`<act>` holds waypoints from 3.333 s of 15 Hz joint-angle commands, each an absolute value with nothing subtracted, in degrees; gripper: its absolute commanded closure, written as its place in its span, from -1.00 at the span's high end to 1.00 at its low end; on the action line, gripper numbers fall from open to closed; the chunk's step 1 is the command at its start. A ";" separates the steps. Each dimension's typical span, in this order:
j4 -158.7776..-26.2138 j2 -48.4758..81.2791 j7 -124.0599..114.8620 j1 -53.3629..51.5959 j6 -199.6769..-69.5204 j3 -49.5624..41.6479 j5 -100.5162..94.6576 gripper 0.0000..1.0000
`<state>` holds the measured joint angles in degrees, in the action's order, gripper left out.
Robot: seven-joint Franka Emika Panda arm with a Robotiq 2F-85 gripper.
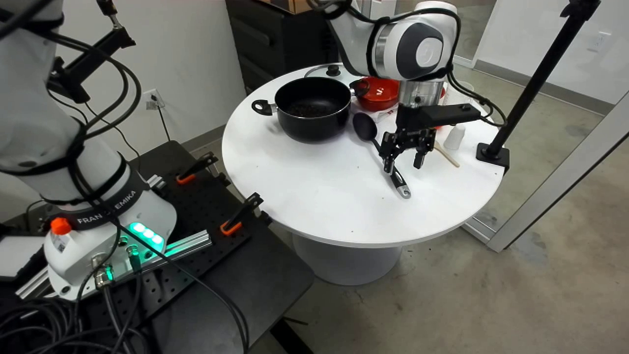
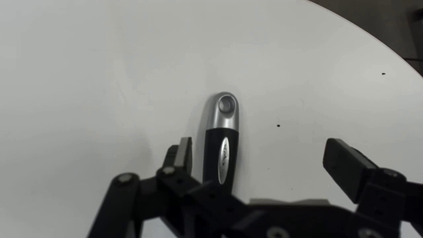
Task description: Use the black ladle to stir the contents in the black pot
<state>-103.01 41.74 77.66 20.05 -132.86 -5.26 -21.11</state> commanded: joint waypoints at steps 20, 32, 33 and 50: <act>-102.19 45.65 82.81 21.55 -138.60 -4.42 -16.91 1.00; -98.48 47.42 84.67 21.90 -135.67 -4.06 -16.99 -0.35; -98.66 47.23 85.34 21.99 -135.76 -4.00 -17.04 -0.50; -96.37 48.81 84.90 20.07 -133.03 -5.18 -17.79 0.10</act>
